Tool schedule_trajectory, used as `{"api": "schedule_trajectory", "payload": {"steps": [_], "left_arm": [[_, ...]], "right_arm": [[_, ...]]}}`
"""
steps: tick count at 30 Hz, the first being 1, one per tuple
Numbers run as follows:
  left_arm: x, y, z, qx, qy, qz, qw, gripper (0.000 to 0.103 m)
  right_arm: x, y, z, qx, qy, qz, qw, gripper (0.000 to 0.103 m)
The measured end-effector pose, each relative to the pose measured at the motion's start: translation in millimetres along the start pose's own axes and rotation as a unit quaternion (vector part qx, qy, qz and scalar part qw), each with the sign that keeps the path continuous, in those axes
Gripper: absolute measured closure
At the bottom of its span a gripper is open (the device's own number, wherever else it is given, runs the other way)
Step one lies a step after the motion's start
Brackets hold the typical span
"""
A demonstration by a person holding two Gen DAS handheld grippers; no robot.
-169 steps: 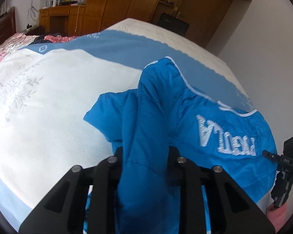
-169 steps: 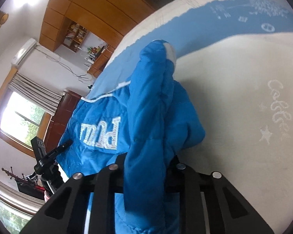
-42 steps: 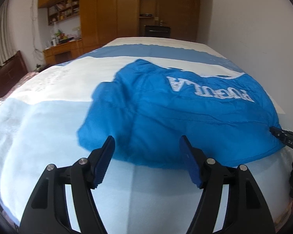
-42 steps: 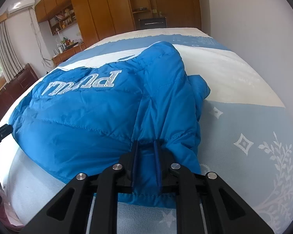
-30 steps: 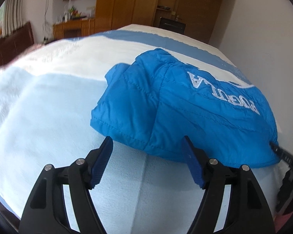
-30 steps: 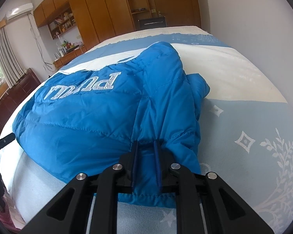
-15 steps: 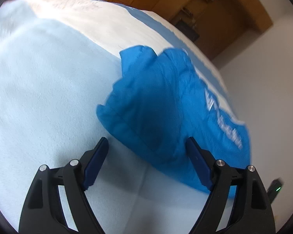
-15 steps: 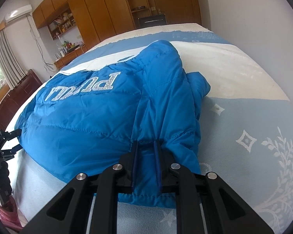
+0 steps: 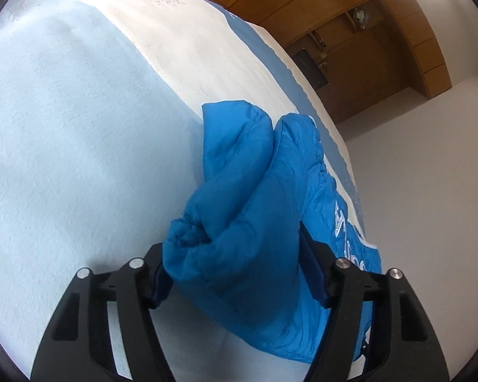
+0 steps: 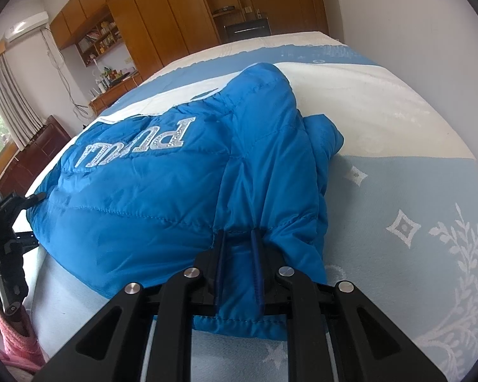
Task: Fold large clothes
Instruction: 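Grasp the jacket side with the left tool while the right tool holds the edge, then fold the held jacket side with the left tool over toward the right tool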
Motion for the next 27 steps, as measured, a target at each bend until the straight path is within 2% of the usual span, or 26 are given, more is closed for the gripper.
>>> {"api": "schedule_trajectory", "payload": {"steps": [5, 12, 16, 21, 24, 27], "left_arm": [[-1.0, 6.8, -1.8, 0.008, 0.000, 0.018, 0.9998, 0.049], [2.1, -2.4, 2.0, -0.047, -0.008, -0.023, 0.9986, 0.057], [-0.4, -4.8, 6.8, -0.077, -0.007, -0.035, 0.9964, 0.058], [-4.2, -1.2, 3.6, -0.076, -0.001, -0.026, 0.9968, 0.058], [-6.0, 0.3, -3.5, -0.060, 0.002, -0.013, 0.9981, 0.064], [5.6, -9.4, -4.0, -0.078, -0.011, -0.007, 0.9968, 0.072]], "right_arm": [[0.0, 0.8, -1.4, 0.000, 0.007, -0.002, 1.000, 0.089], [-1.1, -0.4, -3.9, -0.001, 0.014, -0.001, 1.000, 0.089], [-2.4, -0.5, -4.5, 0.002, 0.015, 0.000, 1.000, 0.090], [-3.4, -1.7, -5.0, 0.002, 0.015, 0.002, 1.000, 0.090], [-3.0, -2.2, -6.1, -0.001, 0.016, 0.002, 1.000, 0.090], [-2.6, -2.5, -6.3, 0.000, 0.018, 0.001, 1.000, 0.090]]}}
Point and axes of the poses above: each gripper's, at about its wrist camera, not at the fingertips, and x roughly against the way its jaws point, y to its left, z to its underside, the point moved 1 cm from there along -x, roughly the way its jaws point, and after that the axes turned 9 degrees about -y, right-handed, at the moved point
